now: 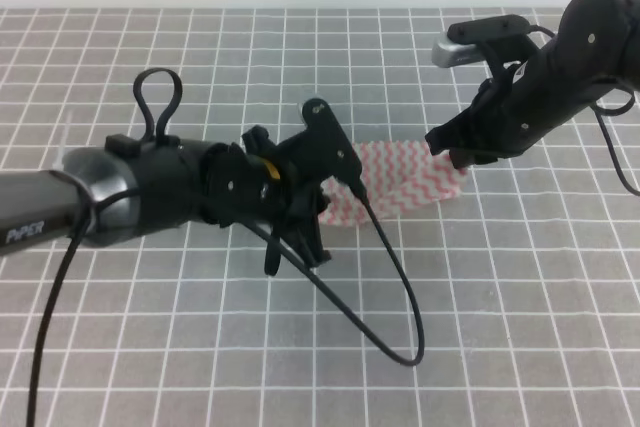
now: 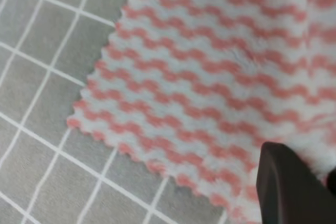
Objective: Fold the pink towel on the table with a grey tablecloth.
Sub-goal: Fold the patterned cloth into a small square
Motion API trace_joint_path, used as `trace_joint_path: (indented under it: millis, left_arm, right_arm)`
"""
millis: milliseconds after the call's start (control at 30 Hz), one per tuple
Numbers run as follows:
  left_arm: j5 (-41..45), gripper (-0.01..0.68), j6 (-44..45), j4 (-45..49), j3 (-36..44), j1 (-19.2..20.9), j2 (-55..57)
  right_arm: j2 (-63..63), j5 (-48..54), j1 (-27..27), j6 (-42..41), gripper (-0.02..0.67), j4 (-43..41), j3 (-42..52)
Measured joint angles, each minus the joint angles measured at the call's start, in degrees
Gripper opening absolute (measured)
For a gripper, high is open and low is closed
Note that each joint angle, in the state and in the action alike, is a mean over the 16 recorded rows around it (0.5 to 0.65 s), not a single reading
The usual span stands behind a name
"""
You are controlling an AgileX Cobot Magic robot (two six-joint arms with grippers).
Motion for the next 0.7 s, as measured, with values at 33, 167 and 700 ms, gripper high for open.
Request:
trace_joint_path:
  millis: [33, 167, 700]
  left_arm:
    - [0.02, -0.002, -0.36, 0.01, -0.43, 0.01, 0.33]
    - [0.70, -0.002, -1.96, 0.11, -2.43, 0.10, 1.82]
    - [4.88, -0.002, -8.47, 1.03, -9.35, 2.06, 7.44]
  right_arm:
    - [-0.07, 0.18, 0.00, 0.01, -0.015, -0.18, 0.01]
    - [-0.12, 0.75, -0.01, 0.04, -0.015, -0.96, 0.03]
    - [3.71, -0.21, -0.01, 0.15, -0.015, -2.79, 0.05]
